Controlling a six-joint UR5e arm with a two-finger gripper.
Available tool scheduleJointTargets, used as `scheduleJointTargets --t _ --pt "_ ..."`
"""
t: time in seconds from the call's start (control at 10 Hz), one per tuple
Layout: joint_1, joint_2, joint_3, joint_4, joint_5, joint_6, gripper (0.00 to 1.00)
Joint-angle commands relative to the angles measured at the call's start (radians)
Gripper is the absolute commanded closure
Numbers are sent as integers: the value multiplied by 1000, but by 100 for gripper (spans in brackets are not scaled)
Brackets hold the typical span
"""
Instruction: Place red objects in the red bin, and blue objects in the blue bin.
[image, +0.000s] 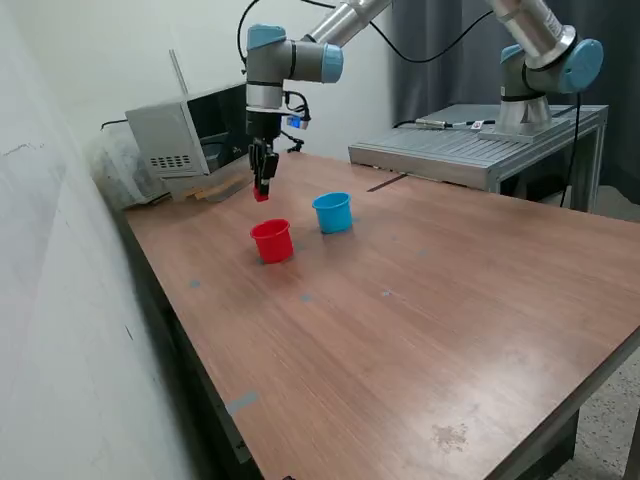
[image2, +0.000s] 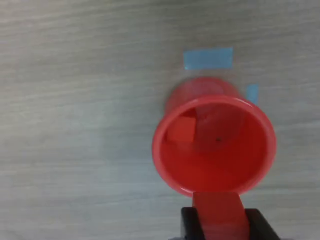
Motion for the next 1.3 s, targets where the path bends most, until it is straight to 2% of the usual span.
scheduleJointTargets --t 0.0,0.2,0.3,0.7,0.8,0.9,1.2 --pt "-2 1 12 0 4 -4 100" --pt "7 1 17 0 5 -4 100" --pt "7 0 20 0 7 -4 0" --pt "12 -3 32 2 5 -43 0" --pt "12 -18 52 35 5 -43 0" --pt "30 -70 93 76 5 -43 0" --pt "162 -409 308 281 -5 -20 0"
